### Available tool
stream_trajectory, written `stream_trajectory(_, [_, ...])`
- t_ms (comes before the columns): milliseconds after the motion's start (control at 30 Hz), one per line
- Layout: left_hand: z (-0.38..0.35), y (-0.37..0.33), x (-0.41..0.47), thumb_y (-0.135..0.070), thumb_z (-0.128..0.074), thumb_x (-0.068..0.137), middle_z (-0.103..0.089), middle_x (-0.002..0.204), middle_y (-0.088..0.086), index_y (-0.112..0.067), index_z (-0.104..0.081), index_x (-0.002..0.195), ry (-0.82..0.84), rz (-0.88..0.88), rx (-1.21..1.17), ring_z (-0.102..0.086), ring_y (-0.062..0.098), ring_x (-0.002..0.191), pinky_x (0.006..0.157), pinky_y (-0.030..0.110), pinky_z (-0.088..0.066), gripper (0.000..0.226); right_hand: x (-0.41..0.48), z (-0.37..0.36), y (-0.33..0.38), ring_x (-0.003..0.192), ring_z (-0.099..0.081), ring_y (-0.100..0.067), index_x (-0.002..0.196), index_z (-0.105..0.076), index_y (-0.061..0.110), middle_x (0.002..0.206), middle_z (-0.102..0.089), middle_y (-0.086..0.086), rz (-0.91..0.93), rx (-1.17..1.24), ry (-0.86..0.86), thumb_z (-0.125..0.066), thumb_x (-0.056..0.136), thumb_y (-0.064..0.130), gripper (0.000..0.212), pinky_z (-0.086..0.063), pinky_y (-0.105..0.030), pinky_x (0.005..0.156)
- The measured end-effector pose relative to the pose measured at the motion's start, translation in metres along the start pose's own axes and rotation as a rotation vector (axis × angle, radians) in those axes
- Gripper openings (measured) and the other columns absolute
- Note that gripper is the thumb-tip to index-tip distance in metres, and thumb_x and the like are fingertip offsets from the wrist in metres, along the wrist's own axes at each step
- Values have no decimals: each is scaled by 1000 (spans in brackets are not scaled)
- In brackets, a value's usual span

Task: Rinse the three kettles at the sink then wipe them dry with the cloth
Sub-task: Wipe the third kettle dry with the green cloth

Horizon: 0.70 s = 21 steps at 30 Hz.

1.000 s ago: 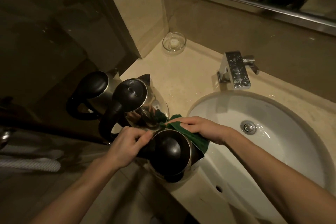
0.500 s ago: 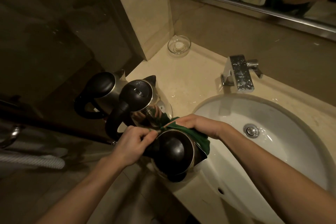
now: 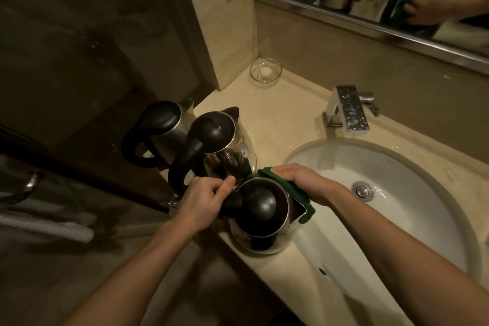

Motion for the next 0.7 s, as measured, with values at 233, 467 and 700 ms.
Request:
stream_trajectory(233, [2,3,-16,-67,-32,88,-42,39,-9,-25,-38,42,-112,60,-23,-39,8,38,46,26,-26,62,-19,-19,-24,88,-66,-22,101,-72,7,98,-71,-13,-18,277,-224,-55,94,28,28,-53,-30,76])
stream_trajectory(467, [4,-4,-29,-66,-27,89,-36,43,-7,-21,-38,47,-146,136,39,-34,9,40,48,28,-24,63,-43,-53,-29,78,-70,-24,94,-76,11,89,-71,-14,-6,530,-498,-56,93,18,21,-58,-39,69])
stream_trajectory(700, [2,-4,-39,-63,-28,97,-43,46,0,-18,-40,45,-220,185,59,-42,18,44,51,32,-32,70,-56,-95,-33,82,-69,-16,95,-74,20,90,-74,-3,1,583,-753,-55,95,36,25,-57,-33,71])
Point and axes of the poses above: each hand's wrist, its own x-axis towards the middle knuckle, its own z-axis out of the back of the hand, y = z × x, the point moved 1 cm from there along x, towards the middle knuckle
